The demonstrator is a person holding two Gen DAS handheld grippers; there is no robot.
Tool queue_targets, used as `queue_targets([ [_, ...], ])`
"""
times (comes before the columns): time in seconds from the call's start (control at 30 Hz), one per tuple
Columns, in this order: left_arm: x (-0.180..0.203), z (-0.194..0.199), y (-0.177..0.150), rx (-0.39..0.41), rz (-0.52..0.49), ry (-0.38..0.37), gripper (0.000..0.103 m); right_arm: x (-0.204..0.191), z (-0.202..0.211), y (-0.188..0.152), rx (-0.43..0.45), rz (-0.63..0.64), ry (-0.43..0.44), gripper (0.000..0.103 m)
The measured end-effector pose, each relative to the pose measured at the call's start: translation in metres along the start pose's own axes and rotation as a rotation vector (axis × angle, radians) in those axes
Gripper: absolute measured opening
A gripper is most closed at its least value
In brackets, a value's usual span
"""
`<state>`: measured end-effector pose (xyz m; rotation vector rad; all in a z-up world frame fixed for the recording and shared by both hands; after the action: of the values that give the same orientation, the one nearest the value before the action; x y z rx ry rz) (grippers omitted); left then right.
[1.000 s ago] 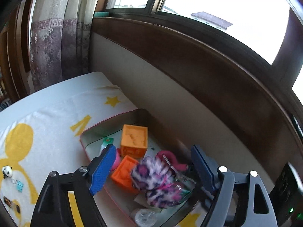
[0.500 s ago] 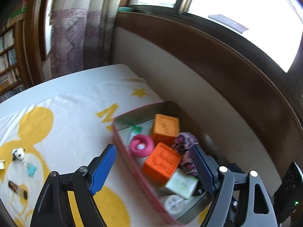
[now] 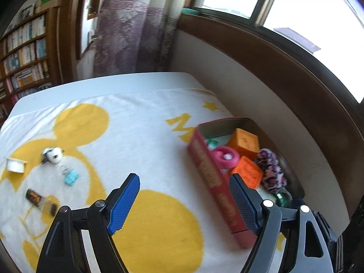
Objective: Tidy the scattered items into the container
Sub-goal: 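Withdraw both grippers from the tin back over the remaining items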
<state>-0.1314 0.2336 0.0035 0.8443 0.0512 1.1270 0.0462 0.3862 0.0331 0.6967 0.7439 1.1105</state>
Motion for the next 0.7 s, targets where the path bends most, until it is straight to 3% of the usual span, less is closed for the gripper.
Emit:
queue_targets([
  [0.2,-0.056,0.030,-0.010,0.045,0.069,0.079,0.082,-0.040,-0.008,-0.007,-0.032,0.062,0.043,0.077],
  [0.5,-0.179,0.080,-0.027,0.123,0.265,0.262,0.082,-0.099,-0.019,-0.017,-0.075,0.173,0.098,0.078],
  [0.7,-0.233,0.087,-0.028,0.114,0.262,0.383,0.082,-0.116,-0.032,-0.021,-0.109,0.196,0.105,0.078],
])
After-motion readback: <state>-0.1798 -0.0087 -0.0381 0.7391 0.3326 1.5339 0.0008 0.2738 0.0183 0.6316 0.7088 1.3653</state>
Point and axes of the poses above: each gripper's, at about its wrist camera, not at the fingertips, and z roughly against the way its jaws point, x to its right, y to its top, the point moved 2 cm from there along -z, roughly the way its jaws point, and after that the axes turned 7 degrees about -y, right-handed, at the moved point
